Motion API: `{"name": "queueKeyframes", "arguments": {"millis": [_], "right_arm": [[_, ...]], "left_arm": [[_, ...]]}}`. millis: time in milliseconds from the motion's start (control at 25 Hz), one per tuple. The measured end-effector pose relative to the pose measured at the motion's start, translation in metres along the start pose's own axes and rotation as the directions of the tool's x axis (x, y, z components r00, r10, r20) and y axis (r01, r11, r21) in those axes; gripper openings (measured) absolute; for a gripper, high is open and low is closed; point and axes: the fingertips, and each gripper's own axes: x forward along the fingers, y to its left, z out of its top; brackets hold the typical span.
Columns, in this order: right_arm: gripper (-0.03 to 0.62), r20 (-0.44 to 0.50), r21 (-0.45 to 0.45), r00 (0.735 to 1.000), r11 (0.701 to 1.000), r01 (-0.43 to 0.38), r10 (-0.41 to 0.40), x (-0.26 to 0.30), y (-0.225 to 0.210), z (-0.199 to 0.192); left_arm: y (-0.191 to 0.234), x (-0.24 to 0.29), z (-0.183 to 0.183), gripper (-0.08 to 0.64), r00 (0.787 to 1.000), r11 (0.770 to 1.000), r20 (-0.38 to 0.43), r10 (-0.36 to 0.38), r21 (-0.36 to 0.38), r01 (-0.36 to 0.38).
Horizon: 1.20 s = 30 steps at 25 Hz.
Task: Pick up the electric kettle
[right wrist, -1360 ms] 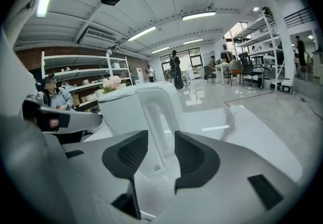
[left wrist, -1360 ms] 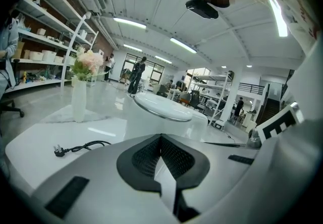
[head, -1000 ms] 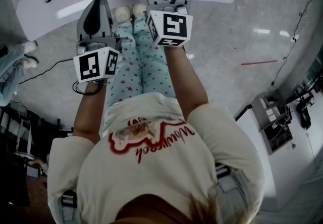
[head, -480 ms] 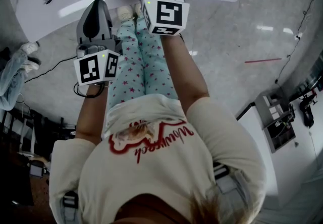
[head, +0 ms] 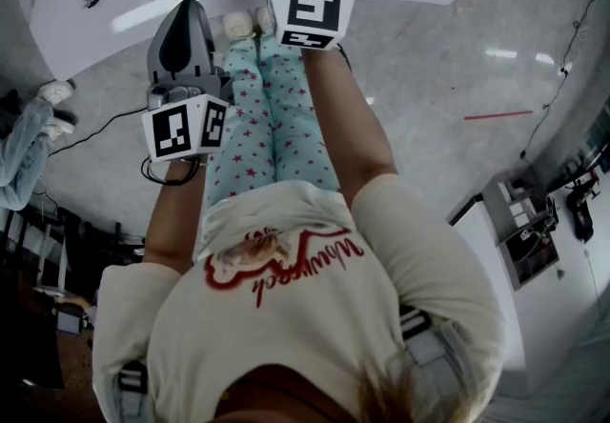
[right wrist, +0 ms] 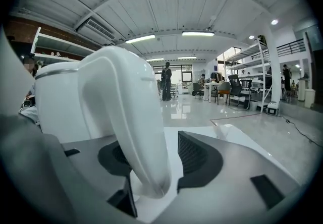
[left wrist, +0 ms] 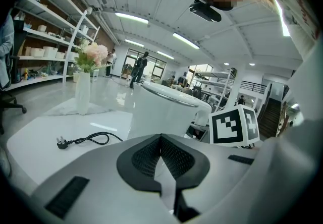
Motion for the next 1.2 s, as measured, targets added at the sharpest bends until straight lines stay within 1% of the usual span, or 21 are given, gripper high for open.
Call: {"name": "queueKeyframes", "arguments": {"millis": [280, 480, 520, 560, 640, 840, 1080, 1200], "right_arm": [[0.195, 0.012, -0.028, 1.000, 1.000, -0.006, 0.006, 0.014, 0.000, -0.006], [0.158, 0.026, -0.013, 1.000, 1.000, -0.015, 0.016, 0.021, 0.001, -0.004], [0.142, 0.021, -0.016, 1.000, 1.000, -0.018, 0.019, 0.023, 0.002, -0.005], [0.108, 0.015, -0.023, 1.000, 1.000, -0.019, 0.020, 0.024, 0.003, -0.005], [0.086, 0.003, -0.043, 1.000, 0.999, -0.016, 0.016, 0.026, 0.003, -0.006], [0.081, 0.002, -0.039, 1.000, 0.999, -0.015, 0.015, 0.028, 0.002, -0.002], [0.081, 0.011, 0.005, 0.999, 0.999, 0.039, -0.039, 0.021, -0.007, -0.006], [0.081, 0.032, -0.010, 0.999, 0.999, 0.043, -0.042, 0.022, -0.006, 0.003]], "left_arm": [[0.002, -0.002, 0.001, -0.002, 1.000, 1.000, -0.002, 0.002, 0.008, -0.002], [0.006, -0.004, 0.001, -0.002, 1.000, 1.000, -0.002, 0.008, 0.013, -0.008], [0.006, -0.005, 0.000, -0.002, 1.000, 1.000, -0.003, 0.010, 0.013, -0.010], [0.006, -0.005, -0.001, -0.002, 1.000, 1.000, -0.005, 0.010, 0.013, -0.010], [0.006, -0.005, -0.001, -0.002, 1.000, 1.000, -0.008, 0.010, 0.011, -0.009], [0.008, -0.005, 0.002, -0.002, 1.000, 1.000, -0.006, 0.017, 0.003, -0.017], [0.016, -0.008, 0.005, -0.002, 1.000, 1.000, 0.004, 0.031, -0.005, -0.031], [0.021, -0.011, 0.003, -0.002, 0.999, 0.999, 0.000, 0.041, -0.002, -0.041]]}}
